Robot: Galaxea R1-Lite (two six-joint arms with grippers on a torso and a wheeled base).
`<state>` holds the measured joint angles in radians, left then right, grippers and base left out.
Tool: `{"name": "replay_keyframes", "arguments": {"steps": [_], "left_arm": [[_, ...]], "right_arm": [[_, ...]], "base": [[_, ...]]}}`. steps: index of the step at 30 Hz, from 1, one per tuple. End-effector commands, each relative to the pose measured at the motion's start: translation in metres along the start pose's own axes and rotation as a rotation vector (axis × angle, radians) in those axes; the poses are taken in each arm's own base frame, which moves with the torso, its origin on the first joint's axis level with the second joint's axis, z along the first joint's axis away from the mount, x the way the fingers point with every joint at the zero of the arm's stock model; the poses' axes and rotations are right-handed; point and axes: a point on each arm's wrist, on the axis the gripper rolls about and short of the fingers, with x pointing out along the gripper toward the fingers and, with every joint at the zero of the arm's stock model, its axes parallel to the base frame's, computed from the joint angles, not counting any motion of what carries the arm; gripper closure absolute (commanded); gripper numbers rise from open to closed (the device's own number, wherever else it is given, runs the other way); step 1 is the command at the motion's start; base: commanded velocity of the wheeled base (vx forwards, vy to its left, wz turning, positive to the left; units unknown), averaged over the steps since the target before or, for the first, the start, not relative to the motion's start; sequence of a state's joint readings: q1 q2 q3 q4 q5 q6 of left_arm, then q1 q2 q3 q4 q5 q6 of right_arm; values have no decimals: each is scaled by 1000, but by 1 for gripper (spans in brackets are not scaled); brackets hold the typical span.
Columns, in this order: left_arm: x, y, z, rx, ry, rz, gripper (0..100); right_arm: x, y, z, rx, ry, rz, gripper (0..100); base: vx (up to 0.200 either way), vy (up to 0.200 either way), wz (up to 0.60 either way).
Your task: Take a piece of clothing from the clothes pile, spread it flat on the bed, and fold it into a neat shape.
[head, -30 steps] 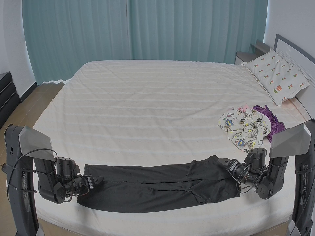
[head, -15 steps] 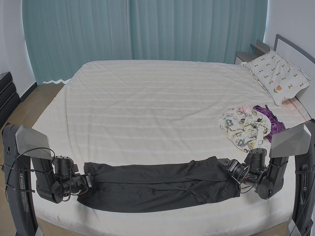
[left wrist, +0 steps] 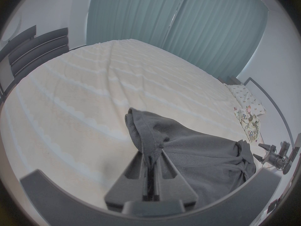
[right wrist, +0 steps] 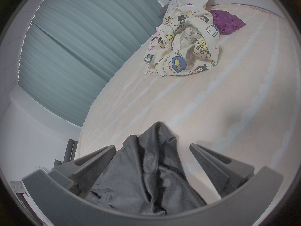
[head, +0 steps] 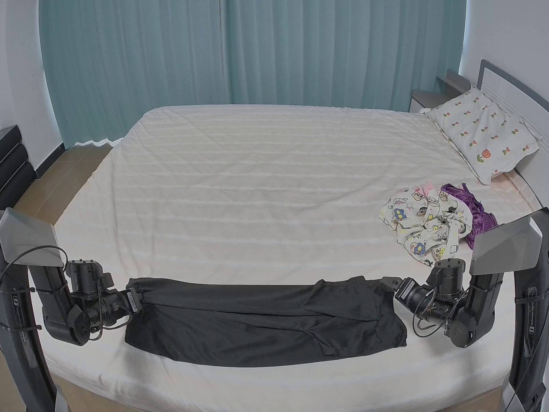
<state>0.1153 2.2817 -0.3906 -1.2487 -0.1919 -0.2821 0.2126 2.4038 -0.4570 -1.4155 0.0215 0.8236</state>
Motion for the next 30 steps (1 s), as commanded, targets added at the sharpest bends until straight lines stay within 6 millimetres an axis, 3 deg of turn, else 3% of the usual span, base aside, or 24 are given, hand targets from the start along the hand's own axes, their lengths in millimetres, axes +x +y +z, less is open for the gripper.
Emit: {"name": "replay_keyframes", "arguments": {"steps": [1,12,25,30], "left_arm": [[-6,7,7,-16,-28,16,100],[-19,31,18,-86,-65,58,100],[-16,15,8,-113,-21,27,100],[-14,12,7,-102,-18,20,100]], "right_arm": [[0,0,0,0,1,2,0],[2,-2,-1,1,2,-3,0],[3,-3,-2,2,7,-6,0],[4,-4,-2,2,5,-8,0]], "base": [[0,0,0],[0,0,0],[0,0,0],[0,-200,0]]}}
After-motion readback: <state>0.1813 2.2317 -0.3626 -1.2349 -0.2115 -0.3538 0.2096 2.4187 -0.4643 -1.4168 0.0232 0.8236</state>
